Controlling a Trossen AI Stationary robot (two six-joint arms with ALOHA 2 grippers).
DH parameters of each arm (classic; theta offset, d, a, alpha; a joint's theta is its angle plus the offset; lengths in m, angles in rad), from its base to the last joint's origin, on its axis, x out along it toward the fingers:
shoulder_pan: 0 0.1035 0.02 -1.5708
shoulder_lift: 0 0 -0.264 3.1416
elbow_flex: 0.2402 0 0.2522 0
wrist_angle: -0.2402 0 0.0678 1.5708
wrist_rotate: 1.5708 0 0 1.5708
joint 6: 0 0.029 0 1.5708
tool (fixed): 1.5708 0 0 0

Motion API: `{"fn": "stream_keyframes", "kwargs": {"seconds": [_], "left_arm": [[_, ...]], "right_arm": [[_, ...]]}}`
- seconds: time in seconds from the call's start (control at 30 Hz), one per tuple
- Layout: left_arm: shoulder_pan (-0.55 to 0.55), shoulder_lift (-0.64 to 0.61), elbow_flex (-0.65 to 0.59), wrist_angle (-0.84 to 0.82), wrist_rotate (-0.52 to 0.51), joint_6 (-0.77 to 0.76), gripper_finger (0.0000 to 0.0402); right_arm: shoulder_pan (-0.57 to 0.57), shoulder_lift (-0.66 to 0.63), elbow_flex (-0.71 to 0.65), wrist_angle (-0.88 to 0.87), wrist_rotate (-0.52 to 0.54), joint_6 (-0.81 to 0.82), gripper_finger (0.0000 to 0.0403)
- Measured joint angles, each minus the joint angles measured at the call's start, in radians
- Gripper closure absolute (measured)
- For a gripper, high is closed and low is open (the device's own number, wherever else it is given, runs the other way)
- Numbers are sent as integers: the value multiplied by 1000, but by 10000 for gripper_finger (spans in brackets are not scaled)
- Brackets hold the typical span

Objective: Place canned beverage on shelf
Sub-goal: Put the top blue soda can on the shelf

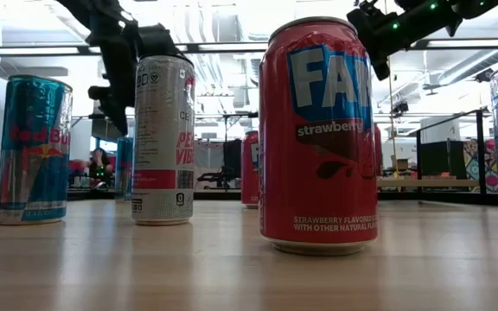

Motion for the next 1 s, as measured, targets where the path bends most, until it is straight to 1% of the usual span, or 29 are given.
{"fn": "stream_keyframes", "kwargs": {"seconds": [0.27, 0.53, 0.77, 1.0], "left_arm": [[0, 35, 0, -4, -1, -23, 25], [4, 28, -8, -34, -16, -45, 26], [4, 27, -55, -8, -15, -63, 38], [4, 27, -59, 31, -15, -63, 54]], "right_arm": [[0, 19, 0, 0, 0, 13, 394], [6, 40, 0, 0, 2, 17, 394], [6, 55, 0, 0, 2, 17, 394], [6, 57, 0, 0, 2, 28, 394]]}}
